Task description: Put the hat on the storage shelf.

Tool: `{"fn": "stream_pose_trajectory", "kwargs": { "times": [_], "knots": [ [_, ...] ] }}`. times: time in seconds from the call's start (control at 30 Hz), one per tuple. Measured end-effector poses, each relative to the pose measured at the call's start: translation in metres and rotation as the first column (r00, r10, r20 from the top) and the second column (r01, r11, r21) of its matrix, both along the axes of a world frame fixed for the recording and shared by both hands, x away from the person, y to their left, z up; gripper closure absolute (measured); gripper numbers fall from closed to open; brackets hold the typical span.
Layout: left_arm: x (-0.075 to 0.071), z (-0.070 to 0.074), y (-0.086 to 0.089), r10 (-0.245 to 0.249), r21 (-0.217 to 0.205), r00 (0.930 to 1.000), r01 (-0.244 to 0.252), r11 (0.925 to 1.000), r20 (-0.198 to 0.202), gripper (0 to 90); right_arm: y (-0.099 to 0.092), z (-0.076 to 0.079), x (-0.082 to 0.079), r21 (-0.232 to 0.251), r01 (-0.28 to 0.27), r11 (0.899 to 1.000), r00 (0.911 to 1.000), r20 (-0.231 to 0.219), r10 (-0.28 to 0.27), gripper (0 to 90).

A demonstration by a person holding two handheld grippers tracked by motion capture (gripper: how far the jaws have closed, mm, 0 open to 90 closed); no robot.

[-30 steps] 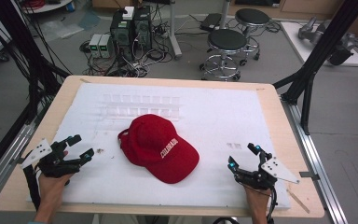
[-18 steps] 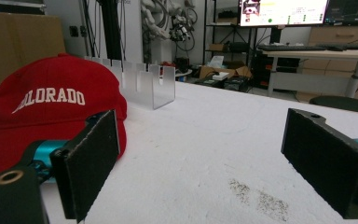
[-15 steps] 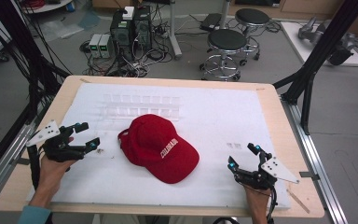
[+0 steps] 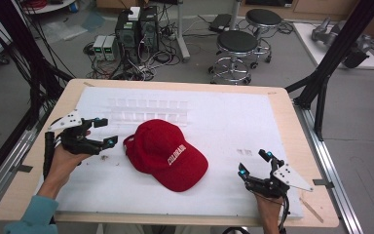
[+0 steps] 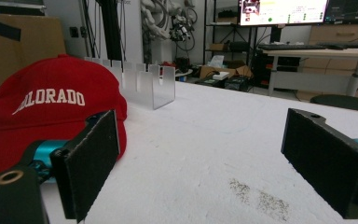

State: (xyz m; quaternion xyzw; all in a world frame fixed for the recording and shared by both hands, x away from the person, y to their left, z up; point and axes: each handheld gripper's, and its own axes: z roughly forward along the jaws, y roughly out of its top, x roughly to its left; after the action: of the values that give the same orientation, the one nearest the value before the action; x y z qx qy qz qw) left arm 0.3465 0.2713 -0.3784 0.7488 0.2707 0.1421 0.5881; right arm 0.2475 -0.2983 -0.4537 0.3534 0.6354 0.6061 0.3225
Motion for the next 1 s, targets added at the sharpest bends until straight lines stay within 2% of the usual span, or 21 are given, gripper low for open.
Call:
{"fn": "stream_pose_trajectory", "kwargs": {
  "times": [0.07,0.13,0.17,0.2,0.23,0.33,0.37,0.47,0.5,0.53,0.63,0.73,0.77,0.8,0.93,0.97,1.0],
  "knots": [
    [0.005,0.002,-0.004,-0.012,0.006,0.9999,0.012,0.9999,-0.007,14.0,0.0,0.0,0.0,0.0,0.002,1.0,1.0,-0.002,-0.002,10.2],
    [0.011,0.005,-0.009,-0.04,0.026,0.9986,0.041,0.9988,-0.033,15.4,0.0,0.0,0.0,-0.001,0.002,1.0,1.0,-0.001,-0.002,10.2],
    [0.016,0.007,-0.015,-0.055,0.052,0.9982,0.056,0.9971,-0.026,19.7,0.0,0.0,0.0,0.0,0.0,1.0,1.0,0.0,0.0,10.3],
    [0.018,0.007,-0.018,-0.061,0.058,0.9979,0.062,0.9964,-0.023,20.3,0.0,0.0,0.0,0.009,0.003,1.0,1.0,-0.007,-0.003,10.3],
    [0.018,0.007,-0.018,-0.061,0.058,0.9979,0.062,0.9964,-0.023,21.1,0.0,0.0,0.0,0.01,0.002,1.0,1.0,-0.004,-0.002,10.2],
    [0.023,0.007,-0.03,-0.023,0.102,0.9997,0.023,0.9945,0.004,19.7,0.0,0.0,0.0,0.011,0.002,1.0,1.0,-0.004,-0.002,10.2],
    [0.024,0.006,-0.038,-0.015,0.091,0.9999,0.015,0.9958,0.002,19.6,0.0,0.0,0.0,0.008,0.004,1.0,1.0,-0.004,-0.004,10.3],
    [0.026,0.004,-0.046,-0.028,0.096,0.9996,0.029,0.995,-0.01,19.0,0.0,0.0,0.0,0.009,0.003,1.0,1.0,-0.003,-0.003,10.2],
    [0.028,-0.001,-0.052,-0.049,0.102,0.998,0.053,0.9934,-0.039,17.8,0.0,0.0,0.0,0.011,0.002,1.0,1.0,-0.004,-0.002,10.2],
    [0.028,-0.001,-0.052,-0.049,0.102,0.998,0.053,0.9934,-0.039,17.1,0.0,0.0,0.0,0.011,0.002,1.0,1.0,-0.004,-0.002,10.2],
    [0.032,-0.009,-0.06,-0.069,0.125,0.9926,0.081,0.9889,-0.1,15.8,0.0,0.0,0.0,0.01,0.001,1.0,1.0,-0.002,-0.001,10.3],
    [0.034,-0.011,-0.061,-0.064,0.137,0.9914,0.08,0.9873,-0.114,16.0,-0.001,0.0,0.0,0.009,0.001,1.0,1.0,0.001,-0.001,10.3],
    [0.037,-0.014,-0.062,-0.081,0.146,0.9866,0.102,0.984,-0.142,16.2,0.0,0.0,0.0,0.012,0.0,1.0,1.0,-0.002,0.0,10.2],
    [0.037,-0.014,-0.062,-0.081,0.146,0.9866,0.102,0.984,-0.142,16.2,-0.001,0.0,0.0,0.01,0.001,1.0,1.0,0.002,-0.001,10.3],
    [0.043,-0.022,-0.062,-0.064,0.172,0.9812,0.095,0.9805,-0.182,16.5,0.0,0.0,0.0,0.012,0.0,1.0,1.0,-0.002,0.0,10.2],
    [0.043,-0.022,-0.062,-0.064,0.172,0.9812,0.095,0.9805,-0.182,16.9,-0.001,0.0,0.0,0.011,-0.001,1.0,1.0,-0.001,0.001,10.3],
    [0.044,-0.023,-0.062,-0.071,0.168,0.9783,0.104,0.9803,-0.195,16.9,-0.001,0.0,0.0,0.011,-0.001,1.0,1.0,-0.001,0.001,10.3]
  ]
}}
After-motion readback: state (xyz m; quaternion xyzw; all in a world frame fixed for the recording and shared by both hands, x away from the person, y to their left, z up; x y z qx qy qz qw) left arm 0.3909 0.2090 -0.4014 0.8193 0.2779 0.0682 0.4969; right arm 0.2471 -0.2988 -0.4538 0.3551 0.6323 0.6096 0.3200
